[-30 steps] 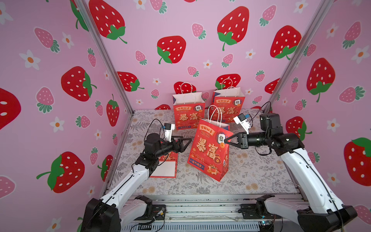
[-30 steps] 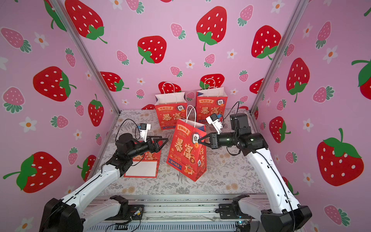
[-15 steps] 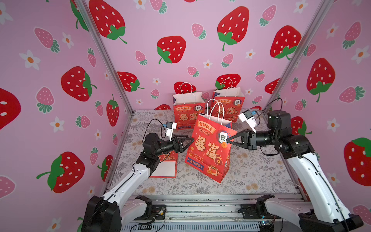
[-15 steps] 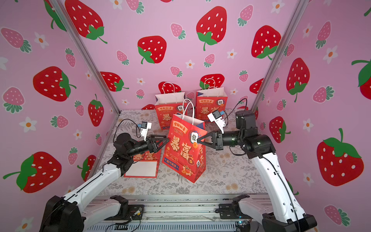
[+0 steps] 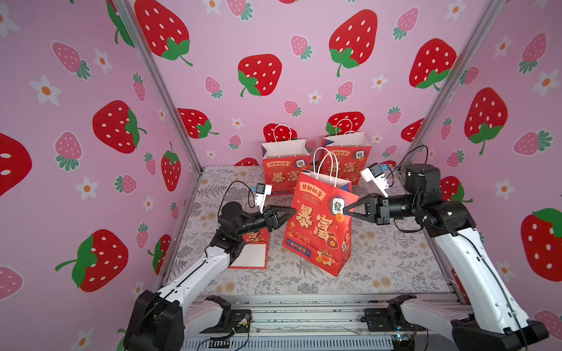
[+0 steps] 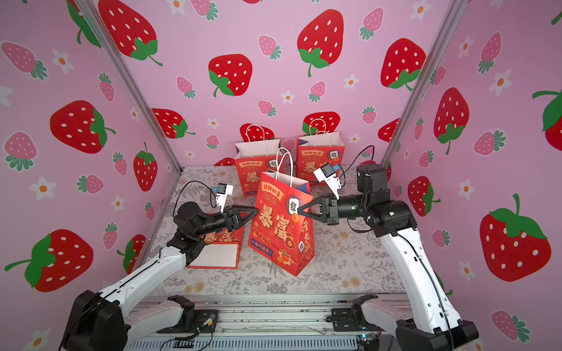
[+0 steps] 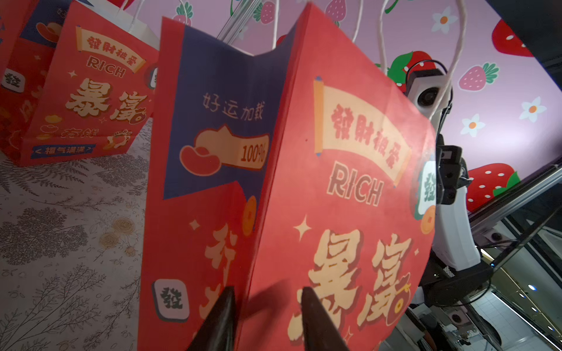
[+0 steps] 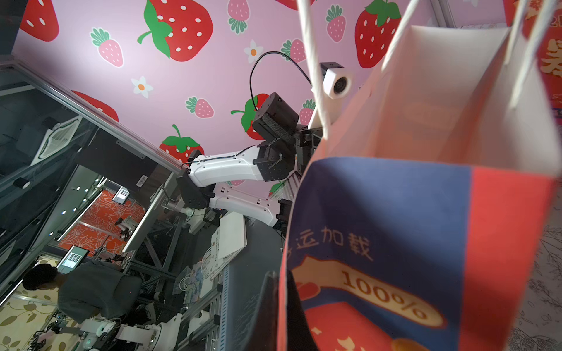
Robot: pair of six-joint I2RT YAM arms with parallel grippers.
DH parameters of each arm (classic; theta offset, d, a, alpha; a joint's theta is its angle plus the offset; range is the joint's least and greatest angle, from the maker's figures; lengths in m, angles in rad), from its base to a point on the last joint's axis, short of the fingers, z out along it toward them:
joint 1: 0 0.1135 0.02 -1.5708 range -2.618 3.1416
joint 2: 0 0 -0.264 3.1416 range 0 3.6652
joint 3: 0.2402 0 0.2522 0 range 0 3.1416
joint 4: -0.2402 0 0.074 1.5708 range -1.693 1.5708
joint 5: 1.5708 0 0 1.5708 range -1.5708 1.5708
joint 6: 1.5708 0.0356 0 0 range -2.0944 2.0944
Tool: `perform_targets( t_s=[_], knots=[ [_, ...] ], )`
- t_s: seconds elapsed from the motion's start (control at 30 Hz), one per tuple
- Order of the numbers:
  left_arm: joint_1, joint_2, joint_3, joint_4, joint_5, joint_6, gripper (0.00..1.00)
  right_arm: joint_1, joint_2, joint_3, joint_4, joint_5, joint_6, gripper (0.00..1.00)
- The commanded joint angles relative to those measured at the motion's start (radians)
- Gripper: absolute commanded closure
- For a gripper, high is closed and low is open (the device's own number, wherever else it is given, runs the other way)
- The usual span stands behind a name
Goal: Put away the paper bag
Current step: Press the paper bag.
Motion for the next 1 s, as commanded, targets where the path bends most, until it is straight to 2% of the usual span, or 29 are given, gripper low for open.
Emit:
perform_targets(
  t_s=[0.0, 0.17, 0.2, 0.43, 0.7, 0.87, 0.97],
  knots=[
    [-0.004, -0.023, 0.022, 0.042, 0.013, -0.002, 0.74, 0.005, -0.012, 0.031, -0.014, 0.021, -0.026, 1.00],
    [-0.004, -0.037, 0.022, 0.033, 0.005, -0.001, 0.93, 0.005, -0.025, 0.024, -0.012, 0.053, -0.012, 1.00],
    [-0.004, -0.038, 0.021, 0.030, 0.001, 0.001, 1.00, 0.005, -0.029, 0.023, -0.009, 0.061, -0.010, 1.00],
    [0.006, -0.068, 0.014, 0.015, -0.022, -0.003, 1.00, 0.005, -0.039, 0.002, 0.010, 0.110, 0.007, 1.00],
    [0.046, -0.148, -0.013, 0.015, -0.084, -0.051, 1.00, 0.005, -0.096, -0.089, 0.087, 0.269, 0.075, 0.57],
    [0.048, -0.155, -0.014, 0.046, -0.086, -0.082, 1.00, 0.005, -0.148, -0.235, 0.285, 0.234, 0.179, 0.42],
    [0.048, -0.144, -0.014, 0.070, -0.082, -0.101, 1.00, 0.007, -0.160, -0.289, 0.382, 0.217, 0.228, 0.39]
  ],
)
